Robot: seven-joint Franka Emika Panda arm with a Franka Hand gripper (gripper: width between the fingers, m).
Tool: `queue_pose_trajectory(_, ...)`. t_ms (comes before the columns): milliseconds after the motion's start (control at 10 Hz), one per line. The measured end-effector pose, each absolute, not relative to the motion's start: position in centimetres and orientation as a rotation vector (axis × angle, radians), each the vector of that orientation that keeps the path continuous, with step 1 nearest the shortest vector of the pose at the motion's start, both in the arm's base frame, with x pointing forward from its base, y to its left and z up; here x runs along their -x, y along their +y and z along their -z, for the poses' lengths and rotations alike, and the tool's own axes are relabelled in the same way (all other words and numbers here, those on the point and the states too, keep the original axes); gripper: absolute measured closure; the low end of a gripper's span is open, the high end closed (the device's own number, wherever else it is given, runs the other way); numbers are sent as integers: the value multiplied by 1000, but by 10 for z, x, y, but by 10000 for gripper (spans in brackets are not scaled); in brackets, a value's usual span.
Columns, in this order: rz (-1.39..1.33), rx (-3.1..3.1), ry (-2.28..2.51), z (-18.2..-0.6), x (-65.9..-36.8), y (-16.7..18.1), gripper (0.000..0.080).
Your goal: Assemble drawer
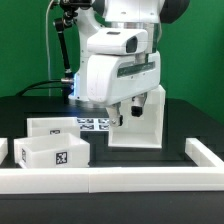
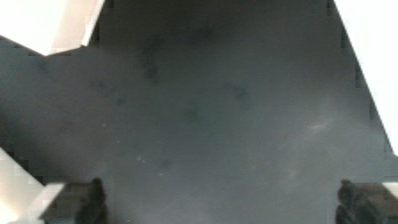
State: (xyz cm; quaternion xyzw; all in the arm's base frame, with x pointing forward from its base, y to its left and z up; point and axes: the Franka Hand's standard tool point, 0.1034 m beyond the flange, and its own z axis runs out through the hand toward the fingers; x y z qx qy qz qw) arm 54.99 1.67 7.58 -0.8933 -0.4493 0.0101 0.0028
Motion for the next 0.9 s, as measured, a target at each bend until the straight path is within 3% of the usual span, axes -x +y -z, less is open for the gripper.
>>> queue_pose_trajectory(900,-41,3096,-220,-80,-536,41,150)
